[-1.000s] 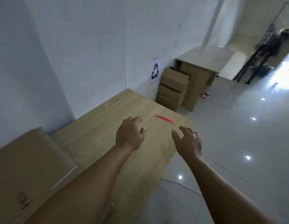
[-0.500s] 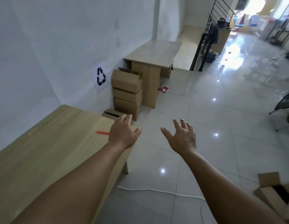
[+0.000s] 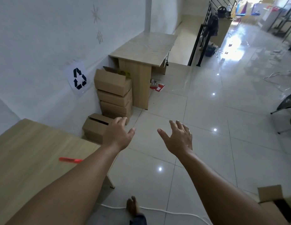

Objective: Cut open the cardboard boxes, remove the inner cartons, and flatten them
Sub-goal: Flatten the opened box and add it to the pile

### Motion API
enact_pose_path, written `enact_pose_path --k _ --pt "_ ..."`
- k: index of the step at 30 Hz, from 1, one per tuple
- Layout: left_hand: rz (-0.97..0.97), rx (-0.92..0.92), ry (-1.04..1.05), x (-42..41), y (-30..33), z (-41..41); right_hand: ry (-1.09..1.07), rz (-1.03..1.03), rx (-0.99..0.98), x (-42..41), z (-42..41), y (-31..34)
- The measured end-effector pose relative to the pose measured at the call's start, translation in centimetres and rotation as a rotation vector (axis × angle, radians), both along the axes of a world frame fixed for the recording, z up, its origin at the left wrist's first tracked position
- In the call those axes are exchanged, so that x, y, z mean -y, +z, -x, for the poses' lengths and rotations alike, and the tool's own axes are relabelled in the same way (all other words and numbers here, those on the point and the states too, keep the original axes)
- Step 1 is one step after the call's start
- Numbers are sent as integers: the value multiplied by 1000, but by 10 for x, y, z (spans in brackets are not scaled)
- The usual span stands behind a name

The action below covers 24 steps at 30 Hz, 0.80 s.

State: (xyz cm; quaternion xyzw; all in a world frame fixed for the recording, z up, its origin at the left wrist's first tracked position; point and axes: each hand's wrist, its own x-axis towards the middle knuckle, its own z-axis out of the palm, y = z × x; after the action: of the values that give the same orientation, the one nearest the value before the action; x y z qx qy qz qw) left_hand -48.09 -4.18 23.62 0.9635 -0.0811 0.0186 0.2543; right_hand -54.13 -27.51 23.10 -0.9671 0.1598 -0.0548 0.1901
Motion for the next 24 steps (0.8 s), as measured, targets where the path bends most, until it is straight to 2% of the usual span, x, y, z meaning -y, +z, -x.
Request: enact_pose_path --k 7,14,24 --pt "32 65 -36 43 5 -116 19 -7 87 35 -113 7" --pt "75 66 -38 69 14 -237 43 -5 80 63 -229 10" --pt "92 32 82 92 -3 -370 137 -27 68 103 -385 -14"
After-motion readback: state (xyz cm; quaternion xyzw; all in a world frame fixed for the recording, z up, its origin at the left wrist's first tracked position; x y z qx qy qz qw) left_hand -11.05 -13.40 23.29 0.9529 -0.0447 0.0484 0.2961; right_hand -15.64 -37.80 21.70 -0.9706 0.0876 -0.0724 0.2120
